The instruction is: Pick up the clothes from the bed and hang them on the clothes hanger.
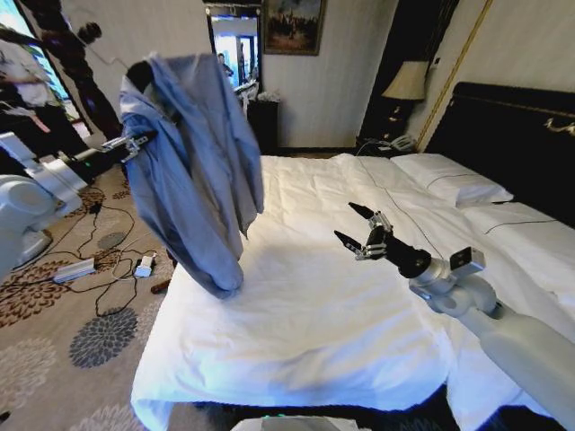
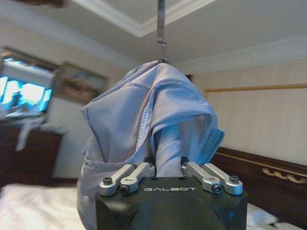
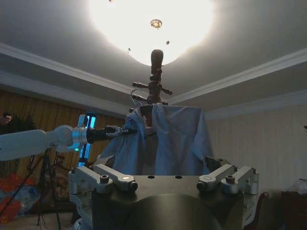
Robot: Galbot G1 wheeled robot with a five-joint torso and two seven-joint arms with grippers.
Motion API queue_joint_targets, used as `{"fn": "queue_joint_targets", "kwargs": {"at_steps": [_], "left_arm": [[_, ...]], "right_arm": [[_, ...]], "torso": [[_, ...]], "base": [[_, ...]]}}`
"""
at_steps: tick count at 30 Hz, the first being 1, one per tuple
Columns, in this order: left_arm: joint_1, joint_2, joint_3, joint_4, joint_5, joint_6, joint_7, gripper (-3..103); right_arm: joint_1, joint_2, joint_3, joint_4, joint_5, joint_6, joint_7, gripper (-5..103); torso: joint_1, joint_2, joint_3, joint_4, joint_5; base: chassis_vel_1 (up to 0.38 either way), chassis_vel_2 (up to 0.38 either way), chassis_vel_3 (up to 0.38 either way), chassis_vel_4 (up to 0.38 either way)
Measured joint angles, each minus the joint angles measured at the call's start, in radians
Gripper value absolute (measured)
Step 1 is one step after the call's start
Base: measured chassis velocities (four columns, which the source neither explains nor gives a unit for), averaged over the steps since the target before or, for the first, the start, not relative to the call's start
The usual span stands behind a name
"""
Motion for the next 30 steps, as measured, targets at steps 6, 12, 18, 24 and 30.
{"fn": "queue_joint_targets", "kwargs": {"at_steps": [6,12,18,24,30], "left_arm": [[-0.181,-0.059,0.128,0.169,0.035,0.131,-0.115,17],[-0.4,-0.116,0.264,0.263,0.055,0.196,-0.209,17],[-0.526,-0.136,0.364,0.3,0.047,0.222,-0.235,17],[-0.593,-0.145,0.416,0.326,0.026,0.243,-0.272,17],[-0.631,-0.159,0.42,0.35,0.013,0.258,-0.311,17]], "right_arm": [[0.008,-0.004,-0.009,-0.018,-0.002,0.001,-0.009,100],[0.004,-0.012,-0.001,-0.017,-0.002,0.004,-0.015,100],[-0.005,-0.013,0.009,-0.002,-0.003,0.004,-0.016,100],[-0.021,-0.013,0.019,0.009,-0.012,0.007,-0.016,100],[-0.027,-0.013,0.023,0.018,-0.017,0.009,-0.017,100]], "torso": [[0.0,0.0,0.0,-0.0005,-0.0005],[0.0,0.0,0.0,-0.0006,0.0004],[0.0,0.0,0.0,-0.0005,0.0002],[0.0,0.0,0.0,-0.0001,0.0],[0.0,0.0,0.0,-0.0002,-0.0002]], "base": [[0.0,0.0,0.0,0.0],[0.0,0.0,0.0,0.0],[0.0,0.0,0.0,0.0],[0.0,0.0,0.0,0.0],[0.0,0.0,0.0,0.0]]}}
